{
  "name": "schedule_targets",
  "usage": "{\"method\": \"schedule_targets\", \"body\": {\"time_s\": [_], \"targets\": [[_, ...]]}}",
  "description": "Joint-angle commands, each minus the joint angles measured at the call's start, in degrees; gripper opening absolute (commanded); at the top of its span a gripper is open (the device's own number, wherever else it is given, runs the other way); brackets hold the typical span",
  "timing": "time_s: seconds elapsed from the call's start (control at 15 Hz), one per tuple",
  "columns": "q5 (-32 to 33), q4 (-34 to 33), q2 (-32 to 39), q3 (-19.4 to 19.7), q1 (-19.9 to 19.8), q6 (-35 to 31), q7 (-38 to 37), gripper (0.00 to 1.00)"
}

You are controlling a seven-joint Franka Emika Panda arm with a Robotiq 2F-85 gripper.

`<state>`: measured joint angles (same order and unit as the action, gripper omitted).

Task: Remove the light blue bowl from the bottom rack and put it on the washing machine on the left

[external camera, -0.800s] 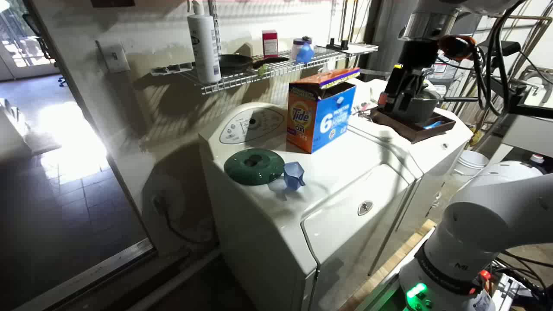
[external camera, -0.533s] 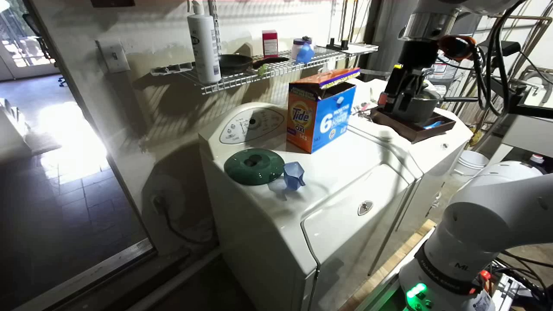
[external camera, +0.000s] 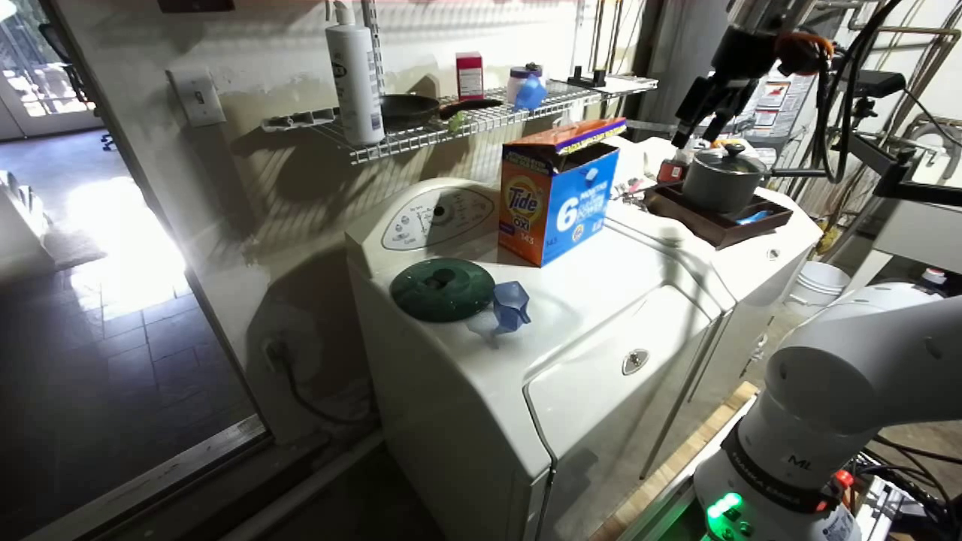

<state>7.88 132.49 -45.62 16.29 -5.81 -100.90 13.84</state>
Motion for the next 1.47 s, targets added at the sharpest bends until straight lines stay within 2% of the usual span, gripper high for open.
{"method": "schedule_targets", "body": {"time_s": [0.0, 0.27, 0.4, 0.53, 0.6, 0.73, 1.4], "targets": [[4.8, -7.9, 8.1, 0.4, -0.2, -9.8, 3.6, 1.00], [8.6, -12.6, 17.3, -0.1, -0.7, -25.8, 4.5, 1.00], [11.2, -14.6, 22.4, -1.7, -1.8, -33.3, 3.3, 1.00], [13.7, -17.3, 27.3, -3.1, -2.9, -38.3, 1.8, 1.00], [10.1, -12.8, 21.5, -2.1, -2.1, -35.3, 3.9, 1.00], [10.1, -13.5, 23.8, -2.5, -2.3, -36.2, 3.7, 1.00], [10.2, -13.2, 22.3, -2.4, -2.6, -36.0, 3.8, 1.00]]}}
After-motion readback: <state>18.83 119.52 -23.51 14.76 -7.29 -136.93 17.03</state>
